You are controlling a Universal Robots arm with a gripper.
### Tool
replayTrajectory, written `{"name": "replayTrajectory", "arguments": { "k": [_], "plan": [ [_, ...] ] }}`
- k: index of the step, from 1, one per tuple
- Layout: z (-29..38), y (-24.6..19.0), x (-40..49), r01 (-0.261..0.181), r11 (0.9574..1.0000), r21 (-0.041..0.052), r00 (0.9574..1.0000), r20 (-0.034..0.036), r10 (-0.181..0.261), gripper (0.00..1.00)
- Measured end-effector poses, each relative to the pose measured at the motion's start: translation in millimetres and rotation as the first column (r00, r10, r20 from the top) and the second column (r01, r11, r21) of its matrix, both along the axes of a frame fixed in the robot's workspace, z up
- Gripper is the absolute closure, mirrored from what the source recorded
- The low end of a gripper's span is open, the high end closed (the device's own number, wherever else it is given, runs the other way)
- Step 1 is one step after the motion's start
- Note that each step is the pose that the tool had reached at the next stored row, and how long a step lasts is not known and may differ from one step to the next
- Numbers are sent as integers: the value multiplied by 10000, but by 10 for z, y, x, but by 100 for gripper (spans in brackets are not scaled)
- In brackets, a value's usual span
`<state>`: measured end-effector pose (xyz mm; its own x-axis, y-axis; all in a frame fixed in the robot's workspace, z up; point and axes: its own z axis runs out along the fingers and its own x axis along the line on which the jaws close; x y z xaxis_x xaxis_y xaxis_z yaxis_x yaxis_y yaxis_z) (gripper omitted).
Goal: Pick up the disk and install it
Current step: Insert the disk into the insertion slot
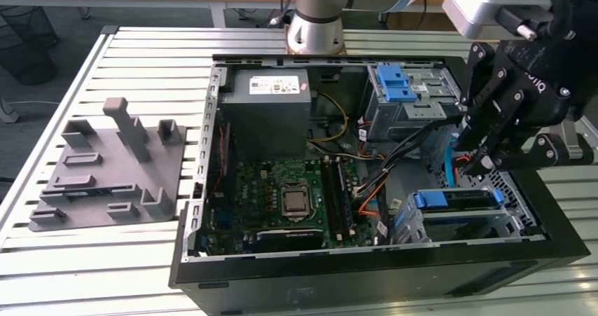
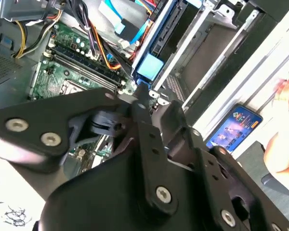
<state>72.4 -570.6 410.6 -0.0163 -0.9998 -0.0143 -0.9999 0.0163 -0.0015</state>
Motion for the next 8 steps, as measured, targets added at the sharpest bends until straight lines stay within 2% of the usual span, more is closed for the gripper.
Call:
{"name": "replayTrajectory", "arguments": {
  "k": [1,5,8],
  "plan": [
    [-18,0,0,0,10000,-1,10000,0,0,64],
    [-91,0,0,1,10000,0,10000,0,-1,87],
    [-146,0,0,0,10000,-1,10000,0,0,89]
  ]
}}
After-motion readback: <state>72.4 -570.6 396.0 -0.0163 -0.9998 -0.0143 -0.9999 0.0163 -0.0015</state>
